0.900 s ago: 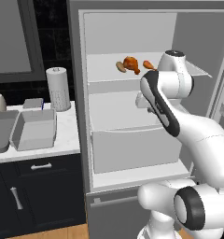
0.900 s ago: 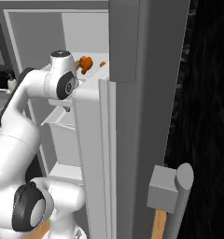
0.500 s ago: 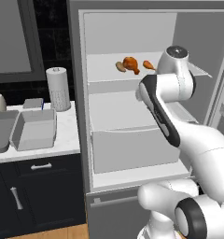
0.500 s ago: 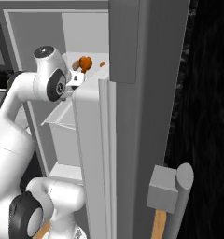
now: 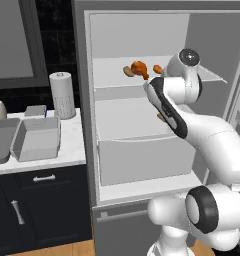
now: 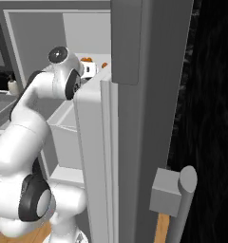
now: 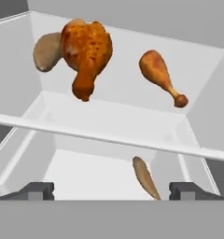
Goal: Place one sweet potato and one chicken drumstick in each tupperware on the nearby counter, to pack two identical lunches.
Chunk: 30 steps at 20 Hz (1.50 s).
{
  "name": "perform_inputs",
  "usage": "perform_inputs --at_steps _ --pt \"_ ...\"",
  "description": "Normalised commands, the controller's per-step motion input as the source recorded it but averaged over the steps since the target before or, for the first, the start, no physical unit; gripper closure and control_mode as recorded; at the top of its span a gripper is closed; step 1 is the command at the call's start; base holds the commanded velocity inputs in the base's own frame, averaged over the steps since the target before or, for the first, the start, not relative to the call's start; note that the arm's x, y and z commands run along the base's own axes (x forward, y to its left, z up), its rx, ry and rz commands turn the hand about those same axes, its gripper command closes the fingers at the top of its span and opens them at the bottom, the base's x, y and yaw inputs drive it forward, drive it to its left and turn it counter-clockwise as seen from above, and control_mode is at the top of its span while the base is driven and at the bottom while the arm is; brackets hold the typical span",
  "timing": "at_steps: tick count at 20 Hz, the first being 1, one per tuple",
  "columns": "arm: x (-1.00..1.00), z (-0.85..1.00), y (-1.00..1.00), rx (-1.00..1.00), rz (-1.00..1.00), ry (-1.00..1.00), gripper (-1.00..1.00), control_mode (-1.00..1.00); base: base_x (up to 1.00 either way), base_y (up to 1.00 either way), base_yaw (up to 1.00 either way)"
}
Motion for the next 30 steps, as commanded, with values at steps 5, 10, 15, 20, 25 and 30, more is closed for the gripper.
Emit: perform_inputs --at_steps 5,10,15,20,25,30 --pt "0.89 0.41 -0.22 0.08 0.02 0.05 -1.0 -1.0 0.0 0.0 0.0" --pt "0.8 0.07 -0.31 0.05 0.0 0.06 -1.0 -1.0 0.0 0.0 0.0" --pt "0.86 -0.06 -0.23 0.0 0.0 0.0 -1.0 -1.0 0.0 0.0 0.0" --pt "0.8 -0.12 -0.23 0.0 0.0 0.0 -1.0 -1.0 0.0 0.0 0.0" --pt "0.48 -0.29 -0.02 -0.02 0.0 0.04 -1.0 -1.0 0.0 0.0 0.0" --pt "-0.21 -0.26 -0.04 0.0 0.0 0.02 -1.0 -1.0 0.0 0.0 0.0"
